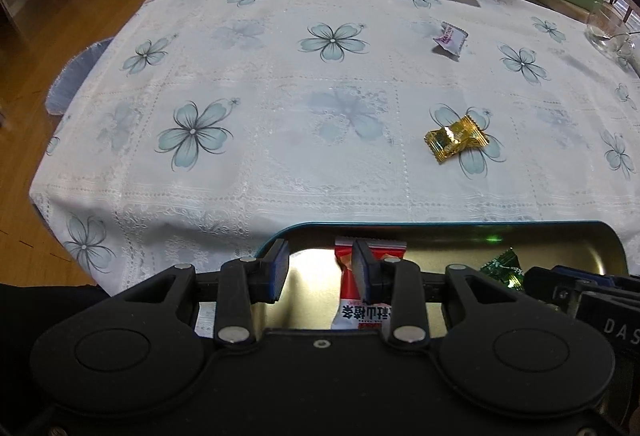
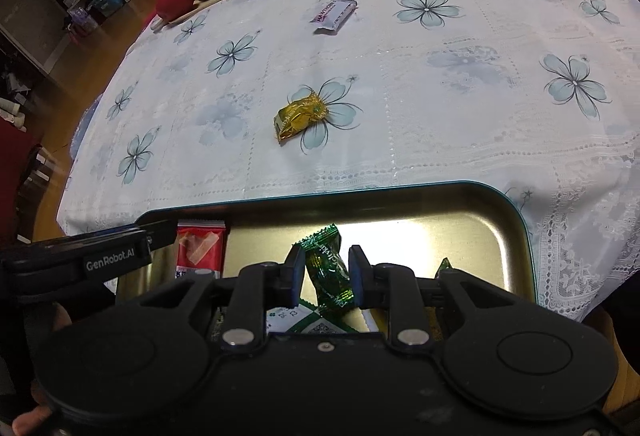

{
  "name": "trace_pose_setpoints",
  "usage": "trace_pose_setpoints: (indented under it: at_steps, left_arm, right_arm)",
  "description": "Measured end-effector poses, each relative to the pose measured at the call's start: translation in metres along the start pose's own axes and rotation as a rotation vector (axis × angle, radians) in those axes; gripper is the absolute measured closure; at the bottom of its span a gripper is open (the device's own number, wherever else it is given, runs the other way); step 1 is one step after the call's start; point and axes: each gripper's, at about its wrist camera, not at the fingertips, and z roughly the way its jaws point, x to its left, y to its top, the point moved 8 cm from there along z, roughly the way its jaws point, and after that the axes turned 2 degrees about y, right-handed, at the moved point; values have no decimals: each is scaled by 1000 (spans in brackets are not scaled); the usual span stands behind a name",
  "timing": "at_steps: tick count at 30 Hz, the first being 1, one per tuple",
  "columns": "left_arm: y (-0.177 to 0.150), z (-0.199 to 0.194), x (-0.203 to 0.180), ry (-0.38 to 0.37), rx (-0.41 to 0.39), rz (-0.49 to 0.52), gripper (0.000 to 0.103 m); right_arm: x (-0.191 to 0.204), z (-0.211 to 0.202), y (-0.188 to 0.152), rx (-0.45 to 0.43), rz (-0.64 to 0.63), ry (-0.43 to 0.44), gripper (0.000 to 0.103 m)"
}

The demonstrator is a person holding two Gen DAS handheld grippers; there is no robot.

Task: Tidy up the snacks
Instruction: 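Open the right tool to drop the green candy while the left tool releases the red packet, then move the left tool to the gold foil candy and close on it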

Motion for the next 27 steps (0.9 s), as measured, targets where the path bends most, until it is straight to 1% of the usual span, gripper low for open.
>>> trace_pose_setpoints:
  at_steps: [3,7,11,16,21,27]
  left_arm:
    - [-1,-2,0,3,-9,12,60]
    - [-3,-4,1,-29,5,0,60]
    - [-3,-6,3,-24,4,5,60]
    - [-3,-7,-2,-27,27,50,60]
    - [7,-13,-16,-46,19,122,60]
    - [31,-12,-33,-82,4,200,60]
  right_arm:
    - [-4,-3,0,-6,15,-6,77]
    - [-8,-7,1,-12,29,-14,77]
    - [-11,-8,2,-12,32,-29,77]
    - [-14,-9,9,-10,32,-64,76]
    - [-19,-12,28,-2,61,-61,75]
    - [-26,-7,64,1,88,-74,75]
